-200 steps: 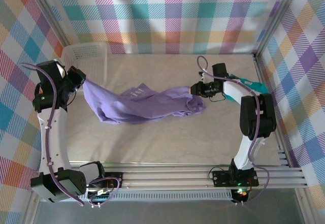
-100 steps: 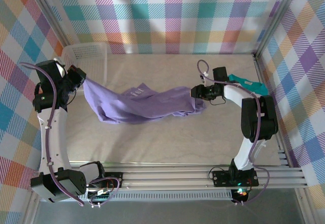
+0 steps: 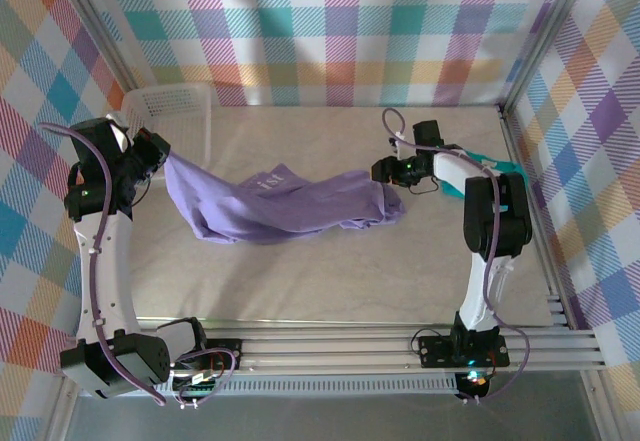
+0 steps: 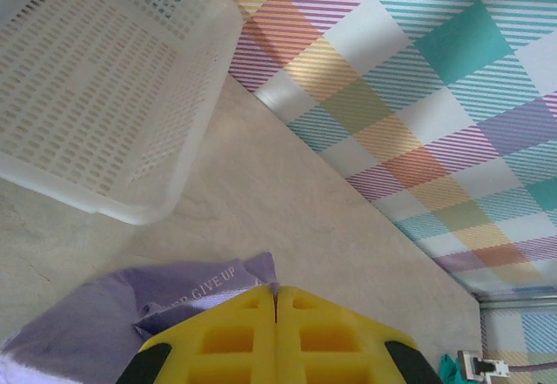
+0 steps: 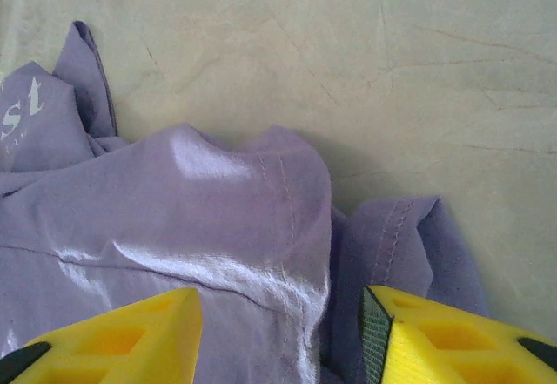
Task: Fold the inside-out t-shirt
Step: Flatten out the T-shirt at the center of the table.
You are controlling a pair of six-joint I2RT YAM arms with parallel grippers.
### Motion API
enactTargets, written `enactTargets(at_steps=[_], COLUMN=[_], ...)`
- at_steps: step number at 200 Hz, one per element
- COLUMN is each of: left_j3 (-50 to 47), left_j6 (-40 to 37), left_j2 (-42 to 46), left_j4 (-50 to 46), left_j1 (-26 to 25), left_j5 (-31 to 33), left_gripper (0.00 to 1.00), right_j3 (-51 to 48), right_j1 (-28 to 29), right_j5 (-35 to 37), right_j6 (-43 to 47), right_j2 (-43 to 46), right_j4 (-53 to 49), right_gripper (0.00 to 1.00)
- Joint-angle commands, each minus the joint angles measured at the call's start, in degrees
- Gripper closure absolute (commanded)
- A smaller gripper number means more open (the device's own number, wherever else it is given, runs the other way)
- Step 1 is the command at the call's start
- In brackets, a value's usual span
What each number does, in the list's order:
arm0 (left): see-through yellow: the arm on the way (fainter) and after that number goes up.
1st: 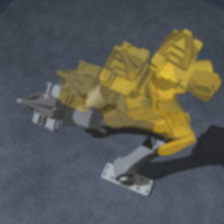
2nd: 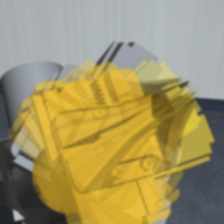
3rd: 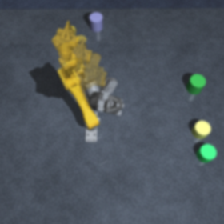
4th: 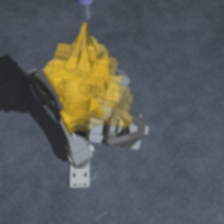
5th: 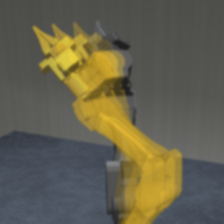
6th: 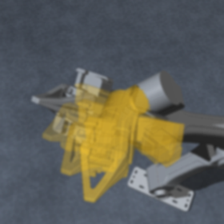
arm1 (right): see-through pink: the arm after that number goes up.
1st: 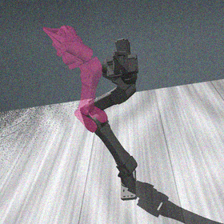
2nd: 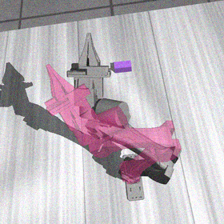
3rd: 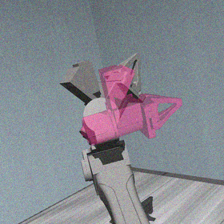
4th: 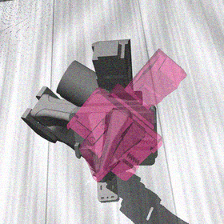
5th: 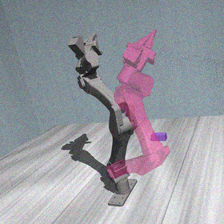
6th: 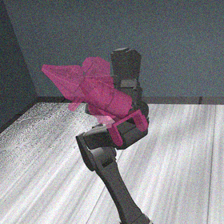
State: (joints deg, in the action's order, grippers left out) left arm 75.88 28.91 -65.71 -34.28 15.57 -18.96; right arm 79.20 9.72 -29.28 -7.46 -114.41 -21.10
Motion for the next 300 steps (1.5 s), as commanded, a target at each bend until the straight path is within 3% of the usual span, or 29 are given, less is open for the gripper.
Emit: enactTargets(at_steps=[1, 115, 195, 226, 248, 277, 300], left_j3=[-0.3, -0.2, -0.1, -0.2, 0.0, 3.4, 11.7], left_j6=[-0.7, -0.8, -0.9, -0.8, -0.3, 2.5, 2.7], left_j2=[0.9, 0.9, 1.0, 0.9, 0.8, 0.5, 1.3], left_j4=[1.8, 1.6, 1.5, 1.5, 1.5, 1.9, 0.7], left_j1=[0.6, 0.6, 0.6, 0.6, 0.7, 0.7, 0.7], left_j5=[-1.3, -1.3, -1.5, -1.5, -1.5, -2.1, -2.9], left_gripper=[1.0, 1.0, 1.0, 1.0, 1.0, 1.0, 1.0], right_j3=[1.4, 2.6, 3.2, 2.9, 2.1, -1.4, -0.4], right_j1=[-0.1, -0.1, -0.1, -0.1, -1.0, -6.2, -9.8], right_j5=[-3.3, -5.9, -6.4, -6.7, -8.9, -17.4, -16.3], right_j6=[2.3, 2.3, 2.5, 2.4, 1.1, -8.5, -13.3], right_j2=[-1.2, -3.2, -4.4, -3.5, 0.5, 15.9, 30.0], right_j4=[-2.4, -2.0, -2.2, -2.1, -1.8, 7.1, 9.4], right_gripper=[0.52, 0.81, 0.76, 0.89, 1.0, 1.0, 1.0])
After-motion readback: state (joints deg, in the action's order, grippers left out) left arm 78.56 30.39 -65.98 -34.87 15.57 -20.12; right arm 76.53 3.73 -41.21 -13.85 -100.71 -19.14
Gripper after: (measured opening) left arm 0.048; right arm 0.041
